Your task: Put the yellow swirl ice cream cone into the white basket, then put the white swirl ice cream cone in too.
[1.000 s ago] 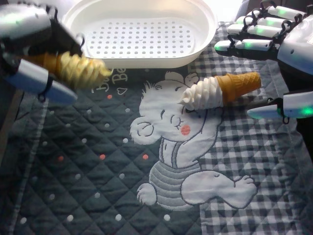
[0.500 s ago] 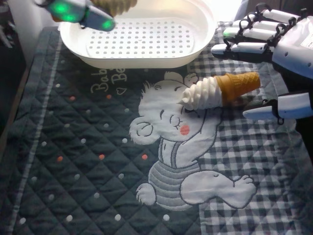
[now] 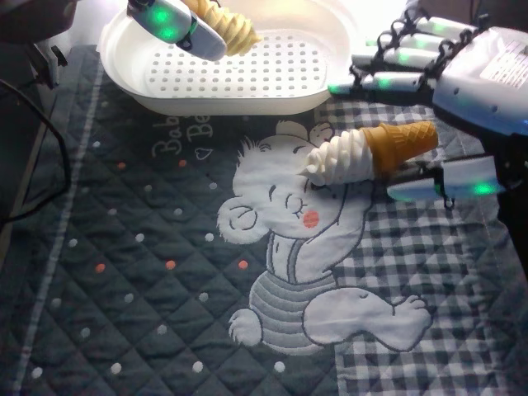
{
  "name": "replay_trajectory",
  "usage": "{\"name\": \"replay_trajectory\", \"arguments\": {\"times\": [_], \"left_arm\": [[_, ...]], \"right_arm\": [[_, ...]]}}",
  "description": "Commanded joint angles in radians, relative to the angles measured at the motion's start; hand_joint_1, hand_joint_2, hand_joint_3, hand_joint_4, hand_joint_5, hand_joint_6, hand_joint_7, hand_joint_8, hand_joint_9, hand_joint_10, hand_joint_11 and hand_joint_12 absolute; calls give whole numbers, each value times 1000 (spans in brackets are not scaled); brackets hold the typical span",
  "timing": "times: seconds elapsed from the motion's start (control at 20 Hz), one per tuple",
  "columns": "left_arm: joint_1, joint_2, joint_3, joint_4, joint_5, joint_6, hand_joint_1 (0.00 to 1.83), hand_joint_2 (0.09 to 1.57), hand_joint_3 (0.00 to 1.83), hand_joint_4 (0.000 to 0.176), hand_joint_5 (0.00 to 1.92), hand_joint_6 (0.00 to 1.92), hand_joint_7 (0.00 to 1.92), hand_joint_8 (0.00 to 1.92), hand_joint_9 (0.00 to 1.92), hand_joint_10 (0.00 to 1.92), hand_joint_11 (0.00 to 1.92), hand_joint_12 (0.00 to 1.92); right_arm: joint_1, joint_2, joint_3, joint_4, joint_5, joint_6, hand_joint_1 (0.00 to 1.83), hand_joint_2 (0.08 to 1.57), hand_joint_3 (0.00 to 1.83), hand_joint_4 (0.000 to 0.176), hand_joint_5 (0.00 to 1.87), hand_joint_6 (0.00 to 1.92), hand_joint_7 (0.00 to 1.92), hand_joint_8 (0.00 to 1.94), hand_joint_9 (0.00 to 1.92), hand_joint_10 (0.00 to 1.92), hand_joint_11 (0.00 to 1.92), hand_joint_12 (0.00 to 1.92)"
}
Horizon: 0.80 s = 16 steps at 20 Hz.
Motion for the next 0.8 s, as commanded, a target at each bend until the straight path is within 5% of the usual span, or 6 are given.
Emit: {"name": "replay_trajectory", "arguments": {"times": [0.0,0.2,0.25,0.45,0.6,0.75], "left_arm": [[-24,4,5,-1,-107,-8,768,951,0,0,764,0,957,1,893,294,565,1159],[4,48,-53,-1,-145,-9,562,1008,1,3,600,0,774,0,792,9,438,845],[13,65,-77,-3,-163,-9,506,1000,0,18,584,0,753,0,793,4,420,869],[51,168,-208,-26,-303,-9,570,998,0,0,560,0,712,0,758,0,373,973],[118,288,-334,-139,-457,29,546,1018,2,34,406,0,436,0,432,0,90,865],[224,400,-455,-229,-628,30,375,1033,1,65,326,1,293,2,230,3,0,576]], "right_arm": [[14,2,5,31,118,6,659,999,0,150,282,9,222,6,208,13,73,337],[15,2,12,25,176,91,624,998,0,136,304,10,231,5,201,5,68,334],[15,0,18,27,191,111,636,1004,2,126,305,8,241,8,191,0,47,321],[25,-27,53,31,194,149,610,978,0,109,300,1,276,2,221,2,9,186],[25,-57,106,31,185,248,692,952,1,83,360,1,327,3,263,2,191,95],[33,-103,170,22,152,334,676,973,7,91,411,14,371,13,279,6,199,94]]}}
